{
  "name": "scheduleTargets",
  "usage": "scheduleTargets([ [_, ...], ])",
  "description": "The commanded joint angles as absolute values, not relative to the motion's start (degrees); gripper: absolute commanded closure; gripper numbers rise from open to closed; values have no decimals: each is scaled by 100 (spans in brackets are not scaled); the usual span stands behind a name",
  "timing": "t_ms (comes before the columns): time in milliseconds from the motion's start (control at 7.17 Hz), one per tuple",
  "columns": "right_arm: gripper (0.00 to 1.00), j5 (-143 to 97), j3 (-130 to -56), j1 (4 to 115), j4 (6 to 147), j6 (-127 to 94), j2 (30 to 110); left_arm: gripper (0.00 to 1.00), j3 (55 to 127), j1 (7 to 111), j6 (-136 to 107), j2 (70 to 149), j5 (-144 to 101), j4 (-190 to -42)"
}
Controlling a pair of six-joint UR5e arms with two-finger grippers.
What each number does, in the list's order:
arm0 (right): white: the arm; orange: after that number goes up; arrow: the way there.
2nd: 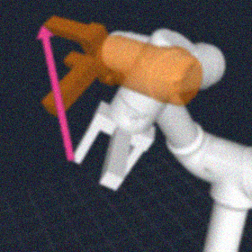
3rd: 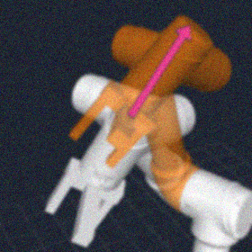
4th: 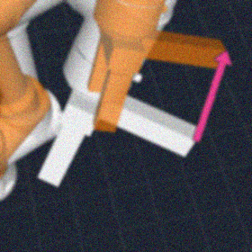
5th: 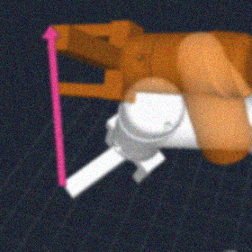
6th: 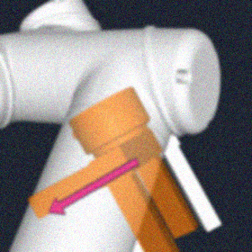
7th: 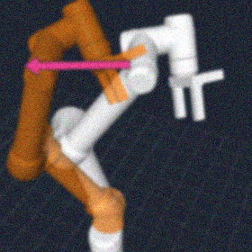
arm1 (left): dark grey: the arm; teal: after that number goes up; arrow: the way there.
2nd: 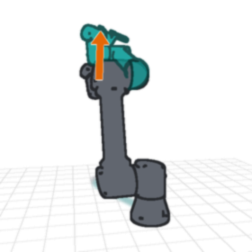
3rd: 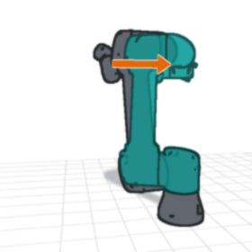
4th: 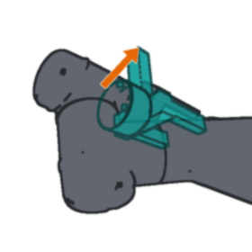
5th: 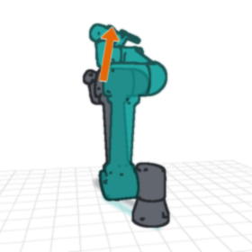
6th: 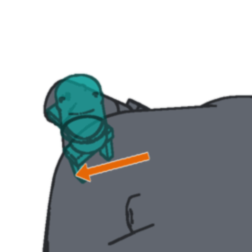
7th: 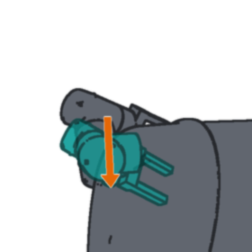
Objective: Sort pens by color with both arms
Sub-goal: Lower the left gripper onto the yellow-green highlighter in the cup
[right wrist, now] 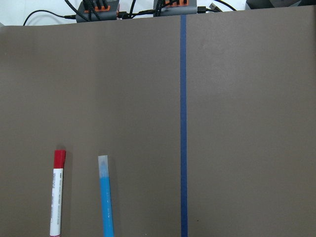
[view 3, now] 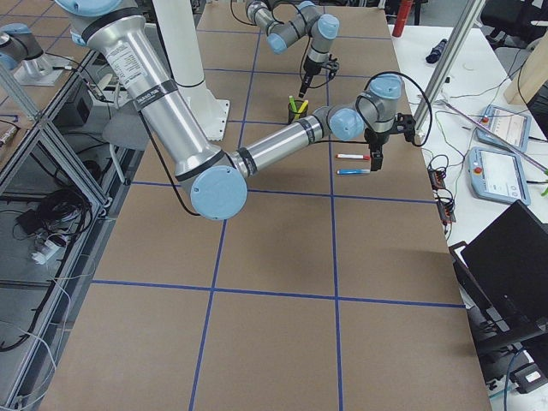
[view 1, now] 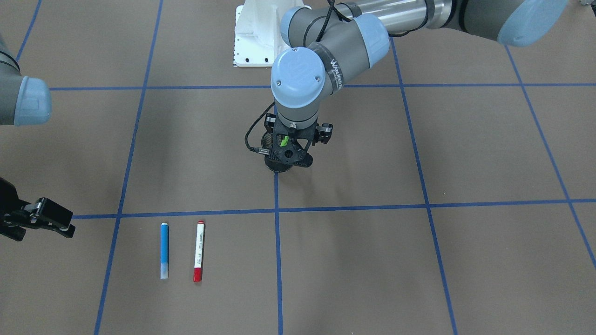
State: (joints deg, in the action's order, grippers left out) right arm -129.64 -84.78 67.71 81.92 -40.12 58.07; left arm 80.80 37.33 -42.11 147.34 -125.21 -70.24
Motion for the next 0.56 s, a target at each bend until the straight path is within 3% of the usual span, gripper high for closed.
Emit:
scheduleTargets([
  [0, 1, -12964, -8473, 6776, 8191, -3999, 5818, 29, 8060, 3569, -4236, 14722, -12533, -7022],
  [418, 1, -12946, -8473, 6768, 8183, -3999, 5845, 39, 8077, 3472, -4245, 14704, -12533, -7022],
])
